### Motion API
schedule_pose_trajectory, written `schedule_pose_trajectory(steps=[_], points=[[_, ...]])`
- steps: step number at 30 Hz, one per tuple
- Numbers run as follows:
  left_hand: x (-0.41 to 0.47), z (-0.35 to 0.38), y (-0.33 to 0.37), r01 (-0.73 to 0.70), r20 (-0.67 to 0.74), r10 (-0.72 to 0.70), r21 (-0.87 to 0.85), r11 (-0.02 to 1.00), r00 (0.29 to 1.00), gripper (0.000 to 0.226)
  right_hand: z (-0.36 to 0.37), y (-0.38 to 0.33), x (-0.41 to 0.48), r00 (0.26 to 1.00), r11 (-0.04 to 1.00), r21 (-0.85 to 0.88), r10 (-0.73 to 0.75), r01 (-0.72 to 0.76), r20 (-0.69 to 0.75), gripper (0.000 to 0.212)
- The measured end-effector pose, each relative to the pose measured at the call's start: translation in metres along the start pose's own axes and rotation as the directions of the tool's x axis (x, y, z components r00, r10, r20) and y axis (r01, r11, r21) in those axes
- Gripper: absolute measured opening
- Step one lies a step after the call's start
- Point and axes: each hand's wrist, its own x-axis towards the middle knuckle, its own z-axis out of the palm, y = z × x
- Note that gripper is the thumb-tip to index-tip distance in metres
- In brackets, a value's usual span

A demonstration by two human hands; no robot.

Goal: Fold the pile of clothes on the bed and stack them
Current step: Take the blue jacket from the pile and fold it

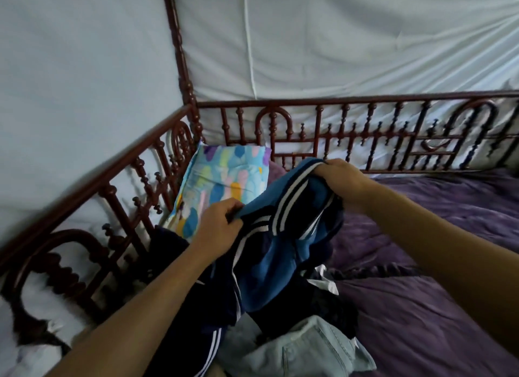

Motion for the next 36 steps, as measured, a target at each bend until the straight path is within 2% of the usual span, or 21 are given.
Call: schedule_pose_trajectory(steps=[2,3,4,5,7,9,10,12,14,16,19,21,23,25,27,29,31,33,34,35,36], points=[[0.001,0.008,0.018,0.125,-0.001,-0.131,-0.291,0.949,0.991,0.027,-0.006,-0.018,-0.004,0.997,0.992,-0.095,-0.080,0.079,-0.013,0.019],[0.003,0.007,0.025,0.146,-0.003,-0.161,-0.405,0.902,0.987,0.021,-0.012,-0.023,-0.005,0.992,0.978,-0.171,-0.127,0.122,-0.023,0.016],[0.006,0.004,0.033,0.116,0.010,-0.125,-0.461,0.880,0.992,0.012,-0.020,-0.027,-0.007,0.986,0.959,-0.241,-0.164,0.152,-0.031,0.014],[0.010,-0.001,0.040,0.047,0.029,-0.039,-0.430,0.902,0.999,0.014,-0.028,-0.027,-0.007,0.984,0.947,-0.276,-0.178,0.163,-0.029,0.012],[0.015,-0.006,0.051,-0.120,0.122,0.144,-0.189,0.975,0.982,0.029,-0.043,-0.022,-0.002,0.991,0.956,-0.267,-0.130,0.119,-0.022,0.017],[0.019,-0.001,0.060,-0.194,0.194,0.182,0.044,0.980,0.964,0.029,-0.052,-0.017,-0.001,0.999,0.972,-0.232,-0.040,0.032,-0.030,0.026],[0.021,0.005,0.063,-0.174,0.199,0.162,0.047,0.984,0.966,0.025,-0.055,-0.015,-0.001,1.000,0.979,-0.202,-0.011,0.006,-0.024,0.028],[0.025,0.012,0.065,0.013,0.169,0.015,-0.164,0.986,0.986,0.020,-0.065,-0.008,-0.001,1.000,0.984,-0.181,-0.002,0.001,-0.001,0.028],[0.032,0.007,0.066,0.182,0.135,-0.137,-0.431,0.884,0.981,0.010,-0.079,0.002,-0.005,0.998,0.946,-0.320,-0.054,0.058,0.021,0.027],[0.039,-0.006,0.067,0.165,0.151,-0.103,-0.492,0.855,0.983,0.016,-0.090,0.019,-0.011,0.996,0.847,-0.524,-0.077,0.088,0.043,0.032],[0.049,-0.026,0.076,-0.056,0.223,0.121,-0.278,0.959,0.967,0.028,-0.094,0.054,-0.013,0.997,0.775,-0.629,-0.014,0.060,0.078,0.031],[0.052,-0.036,0.082,-0.177,0.230,0.204,-0.134,0.975,0.951,0.034,-0.092,0.070,-0.014,0.996,0.847,-0.531,0.054,-0.010,0.068,0.031],[0.051,-0.042,0.087,-0.229,0.214,0.243,-0.089,0.969,0.946,0.037,-0.089,0.072,-0.014,0.992,0.936,-0.350,0.066,-0.023,0.111,0.022],[0.051,-0.045,0.087,-0.185,0.172,0.197,-0.085,0.979,0.965,0.043,-0.089,0.064,-0.015,0.985,0.978,-0.208,0.042,-0.006,0.168,0.025],[0.051,-0.050,0.084,-0.038,0.118,0.052,-0.120,0.992,0.992,0.047,-0.091,0.050,-0.013,0.969,0.993,-0.106,0.079,-0.055,0.233,0.053],[0.053,-0.057,0.078,0.101,0.043,-0.097,-0.105,0.989,0.994,0.045,-0.095,0.034,-0.011,0.952,0.986,-0.166,0.064,-0.014,0.298,0.068],[0.053,-0.064,0.073,0.165,0.028,-0.164,-0.073,0.984,0.986,0.043,-0.097,0.024,-0.009,0.937,0.954,-0.291,0.036,0.072,0.348,0.068],[0.045,-0.067,0.072,0.165,0.115,-0.163,-0.015,0.986,0.980,0.023,-0.095,0.022,-0.009,0.923,0.908,-0.393,0.020,0.144,0.384,0.063],[0.040,-0.066,0.072,0.120,0.170,-0.132,0.080,0.990,0.976,0.028,-0.094,0.025,-0.007,0.928,0.893,-0.419,0.008,0.161,0.373,0.060],[0.036,-0.063,0.072,0.038,0.219,-0.094,0.244,0.969,0.971,0.044,-0.094,0.027,-0.006,0.939,0.882,-0.439,-0.014,0.174,0.343,0.058],[0.030,-0.059,0.070,-0.056,0.232,-0.057,0.452,0.890,0.971,0.056,-0.093,0.029,-0.004,0.952,0.875,-0.447,-0.050,0.188,0.303,0.056]])
